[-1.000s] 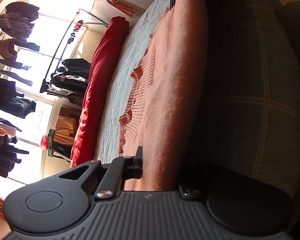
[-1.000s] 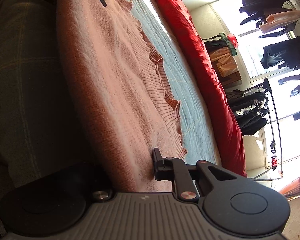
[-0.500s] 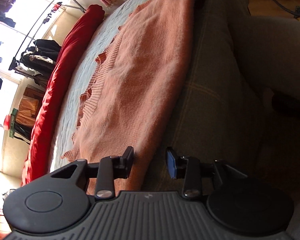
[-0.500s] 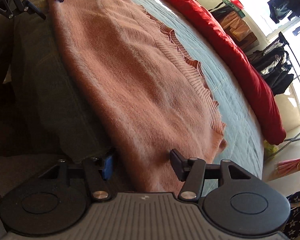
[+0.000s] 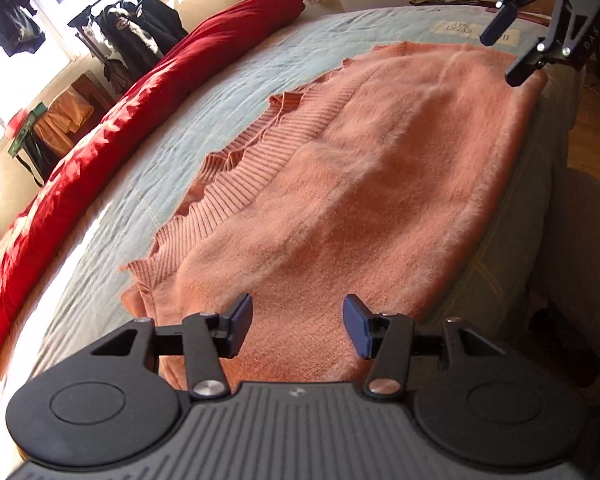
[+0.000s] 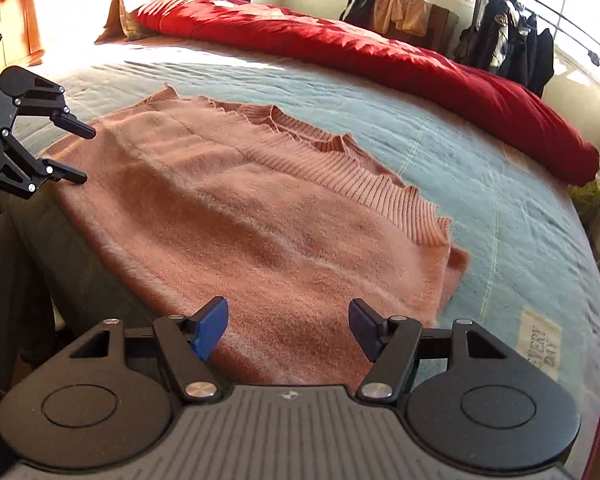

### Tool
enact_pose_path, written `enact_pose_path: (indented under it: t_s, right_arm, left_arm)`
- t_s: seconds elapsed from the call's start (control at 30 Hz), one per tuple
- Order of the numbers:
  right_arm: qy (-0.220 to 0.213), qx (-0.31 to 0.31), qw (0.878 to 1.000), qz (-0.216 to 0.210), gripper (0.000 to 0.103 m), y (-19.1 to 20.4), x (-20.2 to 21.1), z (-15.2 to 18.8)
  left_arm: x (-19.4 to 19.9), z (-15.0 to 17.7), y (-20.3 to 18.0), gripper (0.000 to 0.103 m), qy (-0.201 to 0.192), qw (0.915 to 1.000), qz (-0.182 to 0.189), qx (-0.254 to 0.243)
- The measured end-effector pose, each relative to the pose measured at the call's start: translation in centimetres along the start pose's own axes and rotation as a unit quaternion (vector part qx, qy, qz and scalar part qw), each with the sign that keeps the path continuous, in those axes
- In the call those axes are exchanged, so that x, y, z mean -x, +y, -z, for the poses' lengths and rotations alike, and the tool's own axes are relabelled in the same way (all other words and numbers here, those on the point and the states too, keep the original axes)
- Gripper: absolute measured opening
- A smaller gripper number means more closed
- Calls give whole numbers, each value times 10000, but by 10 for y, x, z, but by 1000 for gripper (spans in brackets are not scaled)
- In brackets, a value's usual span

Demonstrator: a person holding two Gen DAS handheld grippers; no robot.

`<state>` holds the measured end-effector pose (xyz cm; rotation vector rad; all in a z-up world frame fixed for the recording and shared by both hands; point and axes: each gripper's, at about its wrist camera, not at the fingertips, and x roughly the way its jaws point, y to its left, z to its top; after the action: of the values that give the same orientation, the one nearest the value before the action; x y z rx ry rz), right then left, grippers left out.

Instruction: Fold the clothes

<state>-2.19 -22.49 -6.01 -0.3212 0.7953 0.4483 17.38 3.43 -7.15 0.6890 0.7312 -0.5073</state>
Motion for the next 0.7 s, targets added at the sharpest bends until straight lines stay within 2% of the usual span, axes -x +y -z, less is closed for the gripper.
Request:
enact_pose_path:
  t_s: [0.03, 0.1, 0.2, 0.3, 0.37, 0.4, 0.5, 0.6, 0.7]
  right_arm:
    - [106, -92, 9999, 2, 71, 0, -10, 8]
    - [292, -276, 9992, -1, 72, 0, -27, 23]
    - [73, -556, 9984, -122, 73, -7, -18, 35]
    - [-121, -575, 9982, 64, 73, -13, -2, 25]
    - [-383, -726, 9966, 120, 74, -19, 3, 13]
    - [-516, -808, 9953, 138, 76, -23, 5, 7]
    - [-775, -1155, 9902, 112, 83, -34, -6, -7]
    - [-745, -1570, 9847, 143, 90, -44, -27, -11]
    - [-732, -1815, 9805, 190, 93, -50, -41, 6]
  left_arm:
    - [-2, 10, -2, 52, 64, 9999, 46, 137]
    - [2, 25, 4, 53, -49, 9989, 149, 449]
    - [12, 34, 18, 58, 0, 9957, 279, 883]
    - [19, 24, 30, 60, -2, 9952, 304, 926]
    - [20, 11, 38, 66, -179, 9945, 279, 990]
    - [18, 3, 43, 74, -286, 9935, 297, 1060]
    - [4, -18, 54, 78, -498, 9905, 452, 1197]
    - [-17, -26, 59, 82, -477, 9888, 618, 1274]
    - [-39, -14, 63, 84, -228, 9846, 774, 1551]
